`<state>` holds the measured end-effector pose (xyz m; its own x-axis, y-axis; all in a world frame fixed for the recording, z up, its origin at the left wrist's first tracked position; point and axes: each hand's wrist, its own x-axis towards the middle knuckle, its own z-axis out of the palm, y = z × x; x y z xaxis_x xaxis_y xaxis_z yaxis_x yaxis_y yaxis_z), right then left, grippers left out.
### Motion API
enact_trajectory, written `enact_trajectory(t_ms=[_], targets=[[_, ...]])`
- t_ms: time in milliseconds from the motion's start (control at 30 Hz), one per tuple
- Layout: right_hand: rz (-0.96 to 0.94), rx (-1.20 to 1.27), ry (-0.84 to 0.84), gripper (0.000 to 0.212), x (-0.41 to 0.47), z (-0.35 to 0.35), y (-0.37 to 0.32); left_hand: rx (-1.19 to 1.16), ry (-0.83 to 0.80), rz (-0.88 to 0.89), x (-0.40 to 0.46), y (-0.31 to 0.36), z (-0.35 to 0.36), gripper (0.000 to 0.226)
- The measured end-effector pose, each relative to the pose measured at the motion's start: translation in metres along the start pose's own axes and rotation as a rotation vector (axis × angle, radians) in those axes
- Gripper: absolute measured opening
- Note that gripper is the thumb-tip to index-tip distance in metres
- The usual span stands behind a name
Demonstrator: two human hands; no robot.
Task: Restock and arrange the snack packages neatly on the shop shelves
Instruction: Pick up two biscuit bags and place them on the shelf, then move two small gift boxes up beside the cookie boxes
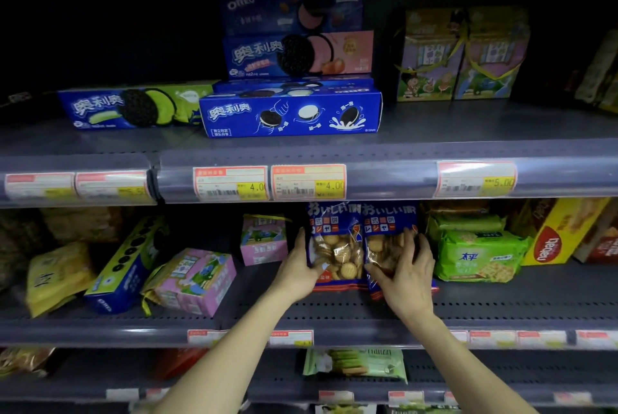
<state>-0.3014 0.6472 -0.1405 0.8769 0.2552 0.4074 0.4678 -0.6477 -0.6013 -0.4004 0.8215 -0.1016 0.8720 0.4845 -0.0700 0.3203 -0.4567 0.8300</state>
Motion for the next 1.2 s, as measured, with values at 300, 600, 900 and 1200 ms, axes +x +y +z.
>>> enact_trajectory(t_ms=[300,600,900,1200], targets=[[-0.083,-0.063,0.052,0.076,-0.012,0.006,-0.037,-0.008,-0.014,-0.014,-0.014,-0.014,-0.030,0.072],[-0.208,-0.012,0.078,0.051,-0.039,0.032,-0.111,0.046,-0.037,0.039,-0.036,-0.045,-0.089,0.040],[-0.135,0.170,-0.167,0.044,-0.056,0.059,-0.177,-0.102,0.109,0.150,-0.065,-0.076,-0.149,0.027],[0.174,0.168,-0.339,0.088,-0.020,0.095,-0.213,0.263,0.397,-0.171,-0.084,-0.103,-0.182,0.077]])
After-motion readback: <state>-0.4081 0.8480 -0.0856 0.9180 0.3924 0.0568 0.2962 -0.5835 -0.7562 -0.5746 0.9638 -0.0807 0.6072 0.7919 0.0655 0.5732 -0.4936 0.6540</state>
